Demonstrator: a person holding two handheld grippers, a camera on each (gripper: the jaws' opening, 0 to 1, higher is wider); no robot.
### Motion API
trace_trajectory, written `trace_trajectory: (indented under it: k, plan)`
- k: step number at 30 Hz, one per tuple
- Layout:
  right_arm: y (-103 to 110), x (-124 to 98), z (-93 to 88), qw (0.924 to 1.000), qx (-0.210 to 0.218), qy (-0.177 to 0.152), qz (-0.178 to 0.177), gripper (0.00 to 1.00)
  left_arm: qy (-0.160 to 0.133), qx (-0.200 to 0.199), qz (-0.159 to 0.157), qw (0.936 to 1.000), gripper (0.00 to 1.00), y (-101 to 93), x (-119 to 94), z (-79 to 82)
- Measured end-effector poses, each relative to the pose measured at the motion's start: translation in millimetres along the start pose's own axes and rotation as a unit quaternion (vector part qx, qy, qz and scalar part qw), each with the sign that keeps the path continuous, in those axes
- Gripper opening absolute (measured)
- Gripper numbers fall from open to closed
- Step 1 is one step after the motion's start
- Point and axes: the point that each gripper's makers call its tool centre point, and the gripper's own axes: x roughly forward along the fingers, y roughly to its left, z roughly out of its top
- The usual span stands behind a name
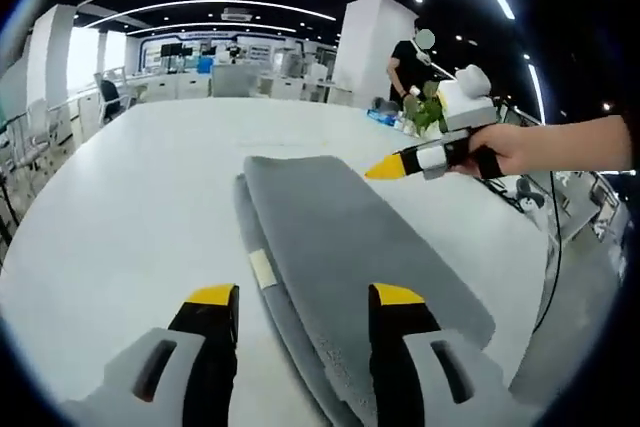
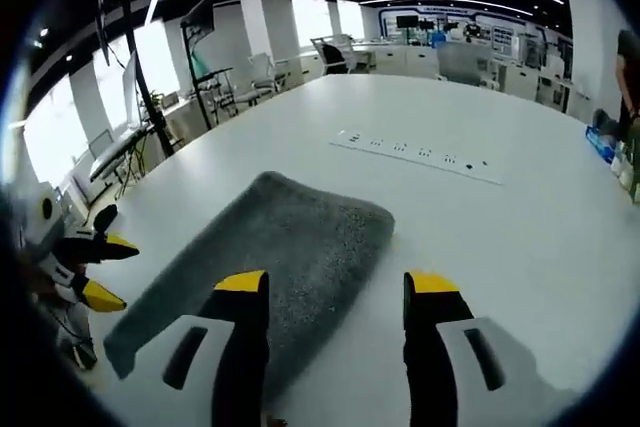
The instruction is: Fold the towel on the table until its edges align and the towel forms a compact rectangular stack.
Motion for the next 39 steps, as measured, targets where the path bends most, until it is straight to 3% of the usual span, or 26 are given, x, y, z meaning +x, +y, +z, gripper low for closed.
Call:
trace_trajectory:
  k: [11,21,23,25,28,32,39]
  plan:
    - [7,-11,-27.1,0.9997,0.019,0.014,0.000,0.52,0.017,-0.004,0.007,0.9998,0.54,21.7,22,0.3]
    - [20,-19,-49.0,0.9991,0.030,0.027,0.011,0.50,0.026,-0.017,0.004,0.9995,0.53,22.3,37,-1.4]
    - [22,-20,-52.7,0.9990,0.035,0.024,0.011,0.49,0.012,-0.042,-0.004,0.9991,0.53,20.4,43,0.2]
    - [25,-20,-56.5,0.9987,0.045,0.022,0.013,0.47,0.018,-0.041,-0.004,0.9990,0.52,20.2,46,-3.4]
    - [32,-19,-65.2,0.9981,0.051,0.029,0.018,0.43,0.029,-0.036,0.004,0.9989,0.50,23.0,49,-10.0]
    - [35,-18,-69.2,0.9976,0.059,0.029,0.022,0.37,0.017,-0.050,0.014,0.9985,0.32,26.2,47,-8.1]
    - [42,-14,-69.6,0.9962,0.074,0.027,0.038,0.22,0.023,-0.061,0.011,0.9978,0.28,23.1,50,-13.3]
